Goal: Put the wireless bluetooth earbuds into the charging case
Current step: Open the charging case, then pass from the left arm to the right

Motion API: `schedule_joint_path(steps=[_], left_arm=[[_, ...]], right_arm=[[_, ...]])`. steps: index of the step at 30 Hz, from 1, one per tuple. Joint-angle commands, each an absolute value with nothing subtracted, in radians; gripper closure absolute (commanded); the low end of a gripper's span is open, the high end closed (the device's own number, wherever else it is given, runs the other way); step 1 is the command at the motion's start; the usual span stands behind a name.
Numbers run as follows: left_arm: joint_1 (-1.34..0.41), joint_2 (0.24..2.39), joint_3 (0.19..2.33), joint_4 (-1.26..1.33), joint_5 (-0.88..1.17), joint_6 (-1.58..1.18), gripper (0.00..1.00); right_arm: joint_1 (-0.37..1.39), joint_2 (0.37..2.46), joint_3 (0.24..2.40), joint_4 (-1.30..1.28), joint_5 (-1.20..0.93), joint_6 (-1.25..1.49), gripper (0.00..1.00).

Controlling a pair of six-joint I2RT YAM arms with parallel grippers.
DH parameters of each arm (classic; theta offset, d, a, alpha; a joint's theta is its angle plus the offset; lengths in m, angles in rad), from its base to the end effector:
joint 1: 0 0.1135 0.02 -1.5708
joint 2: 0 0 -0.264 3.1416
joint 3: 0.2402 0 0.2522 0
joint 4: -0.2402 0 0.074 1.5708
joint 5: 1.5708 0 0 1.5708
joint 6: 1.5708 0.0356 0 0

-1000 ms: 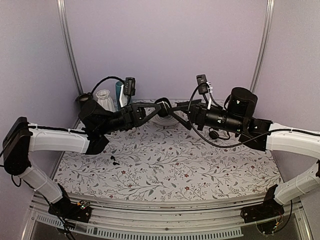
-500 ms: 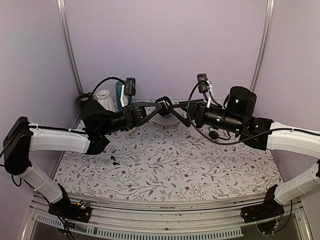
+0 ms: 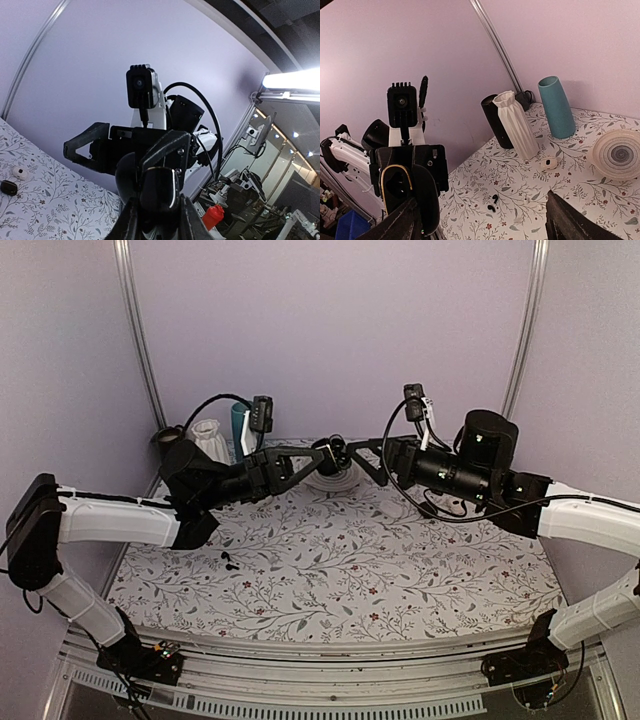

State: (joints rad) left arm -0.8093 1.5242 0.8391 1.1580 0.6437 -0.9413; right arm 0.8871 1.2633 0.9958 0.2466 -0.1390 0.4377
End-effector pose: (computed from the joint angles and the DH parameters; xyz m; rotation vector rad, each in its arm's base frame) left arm 0.2099 -0.2511 0.3153 0.6009 1.2994 -1.8463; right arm 0.1866 0.2368 0.3559 -0.4943 1.6400 1.1231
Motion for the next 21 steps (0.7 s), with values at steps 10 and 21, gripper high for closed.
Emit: schedule_joint_path(steps=[10, 21], left_arm=[[-0.819, 1.49, 0.835, 1.166, 0.612, -0.909, 1.0], [-0.819, 1.491, 0.836, 1.157, 0.616, -0.908, 1.0]], right_arm=[[0.9, 1.323, 1.026, 0.317, -0.285, 0.508, 0.42], [0.901, 1.332, 1.026, 0.354, -0.316, 0.546, 0.76]])
